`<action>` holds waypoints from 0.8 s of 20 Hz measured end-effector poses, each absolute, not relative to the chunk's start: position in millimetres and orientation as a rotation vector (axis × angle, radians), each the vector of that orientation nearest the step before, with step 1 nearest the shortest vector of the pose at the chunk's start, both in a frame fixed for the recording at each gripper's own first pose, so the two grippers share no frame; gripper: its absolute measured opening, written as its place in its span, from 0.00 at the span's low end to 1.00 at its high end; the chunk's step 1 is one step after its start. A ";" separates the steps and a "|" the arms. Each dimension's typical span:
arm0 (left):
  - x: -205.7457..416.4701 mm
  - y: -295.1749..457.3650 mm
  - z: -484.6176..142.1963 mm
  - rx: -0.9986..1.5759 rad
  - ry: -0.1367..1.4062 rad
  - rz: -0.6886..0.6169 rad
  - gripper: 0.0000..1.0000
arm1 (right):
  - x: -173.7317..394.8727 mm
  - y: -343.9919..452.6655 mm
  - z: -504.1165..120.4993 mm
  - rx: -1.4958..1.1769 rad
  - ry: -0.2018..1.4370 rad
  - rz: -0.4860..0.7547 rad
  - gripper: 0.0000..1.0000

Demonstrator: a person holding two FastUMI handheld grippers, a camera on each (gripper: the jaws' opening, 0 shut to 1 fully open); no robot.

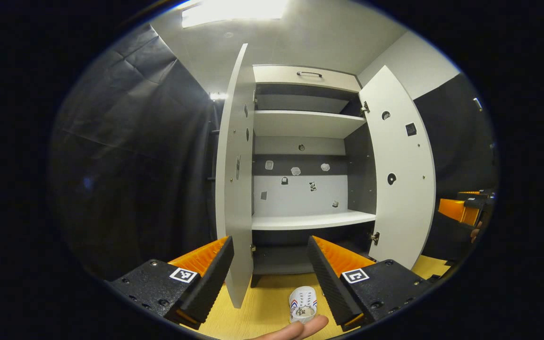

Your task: Grab one shoe with the right hand and put it into the shoe cabinet, grab the other shoe with the left hand and put it into the shoe cabinet; then close the right door with the right hand and the left door with the left hand.

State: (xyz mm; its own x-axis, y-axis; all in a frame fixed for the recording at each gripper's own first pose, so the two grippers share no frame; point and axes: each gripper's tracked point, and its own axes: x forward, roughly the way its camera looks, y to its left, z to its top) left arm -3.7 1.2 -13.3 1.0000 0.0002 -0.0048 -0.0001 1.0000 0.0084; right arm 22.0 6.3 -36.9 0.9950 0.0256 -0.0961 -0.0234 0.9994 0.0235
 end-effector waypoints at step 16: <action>-3.6 15.6 -29.2 0.024 0.025 0.024 0.95 | 69.1 137.4 -305.0 -0.047 0.614 0.279 1.00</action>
State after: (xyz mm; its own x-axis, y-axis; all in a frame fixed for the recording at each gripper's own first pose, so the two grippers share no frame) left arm -3.6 15.6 -29.2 0.9994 0.0242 -0.0248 -0.0236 0.9994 0.0245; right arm 69.1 137.4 -305.0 0.7812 0.2439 -0.5747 -0.2717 0.9616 0.0389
